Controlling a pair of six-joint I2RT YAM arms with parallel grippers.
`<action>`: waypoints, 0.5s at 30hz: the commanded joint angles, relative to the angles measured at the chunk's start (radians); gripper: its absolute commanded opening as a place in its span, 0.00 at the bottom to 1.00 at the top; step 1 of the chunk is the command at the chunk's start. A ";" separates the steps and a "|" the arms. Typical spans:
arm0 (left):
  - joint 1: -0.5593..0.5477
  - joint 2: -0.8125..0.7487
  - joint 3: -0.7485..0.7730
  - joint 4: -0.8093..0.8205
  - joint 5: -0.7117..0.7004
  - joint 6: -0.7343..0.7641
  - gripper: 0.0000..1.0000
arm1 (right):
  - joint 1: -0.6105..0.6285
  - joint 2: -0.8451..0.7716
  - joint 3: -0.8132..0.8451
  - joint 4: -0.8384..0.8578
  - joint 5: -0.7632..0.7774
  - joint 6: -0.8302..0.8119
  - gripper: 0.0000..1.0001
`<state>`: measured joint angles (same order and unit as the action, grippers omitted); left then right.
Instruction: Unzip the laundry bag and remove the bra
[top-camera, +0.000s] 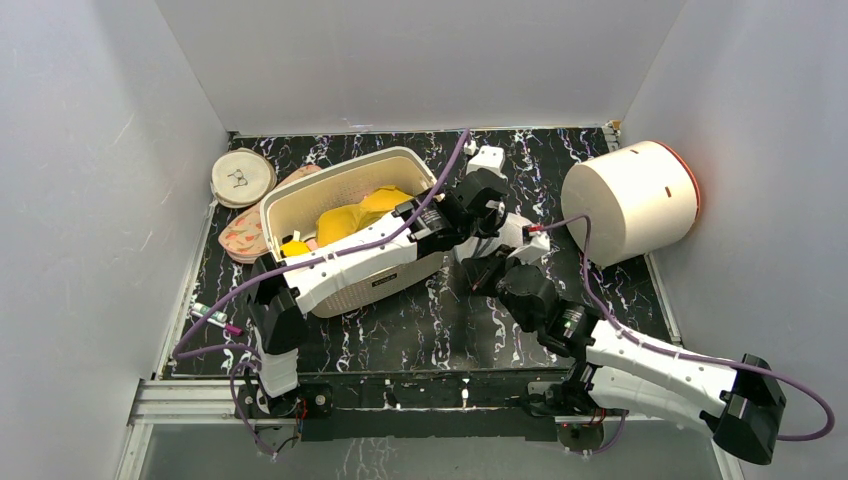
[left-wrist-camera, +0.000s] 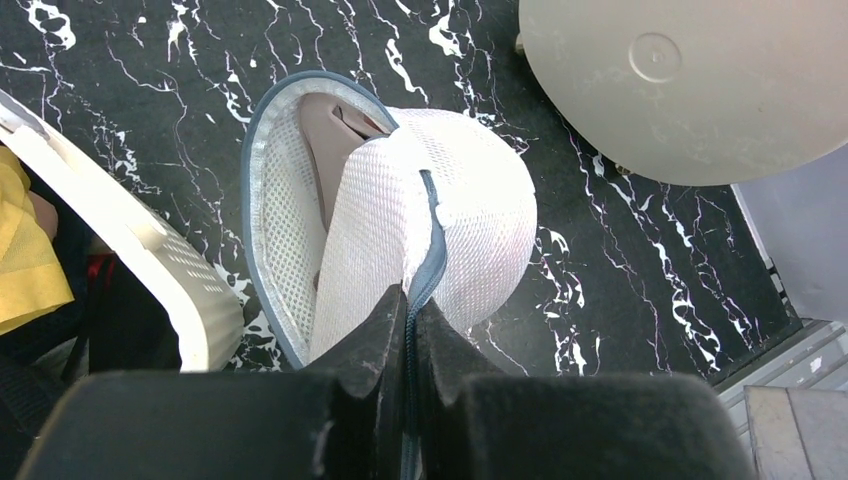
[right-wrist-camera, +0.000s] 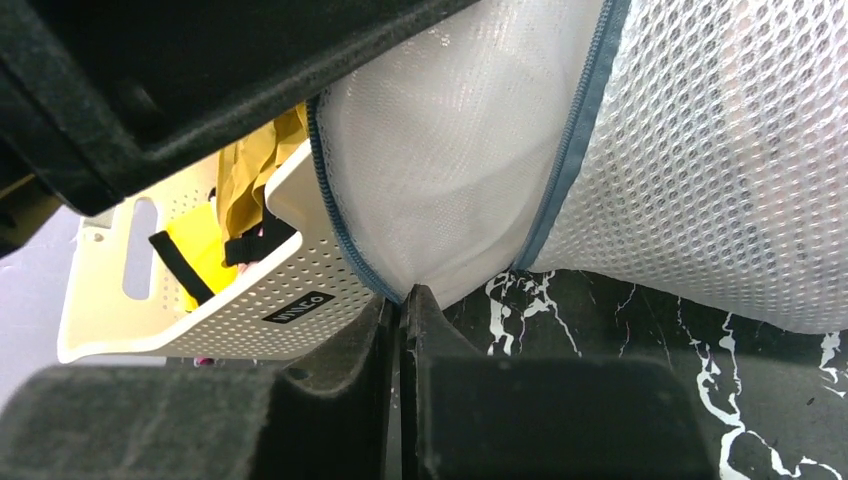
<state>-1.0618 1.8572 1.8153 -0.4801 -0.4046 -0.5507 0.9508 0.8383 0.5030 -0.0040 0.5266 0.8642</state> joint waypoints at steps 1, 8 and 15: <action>0.000 -0.092 -0.034 0.022 0.010 0.030 0.12 | -0.001 -0.040 0.053 0.017 0.077 0.046 0.00; 0.000 -0.304 -0.280 0.231 0.077 0.218 0.74 | -0.001 -0.114 0.081 -0.081 0.067 0.185 0.00; 0.000 -0.688 -0.842 0.763 0.402 0.605 0.88 | -0.003 -0.188 0.110 -0.181 0.086 0.346 0.00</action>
<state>-1.0618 1.3476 1.1923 -0.0650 -0.2390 -0.2207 0.9508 0.6838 0.5419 -0.1417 0.5747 1.0863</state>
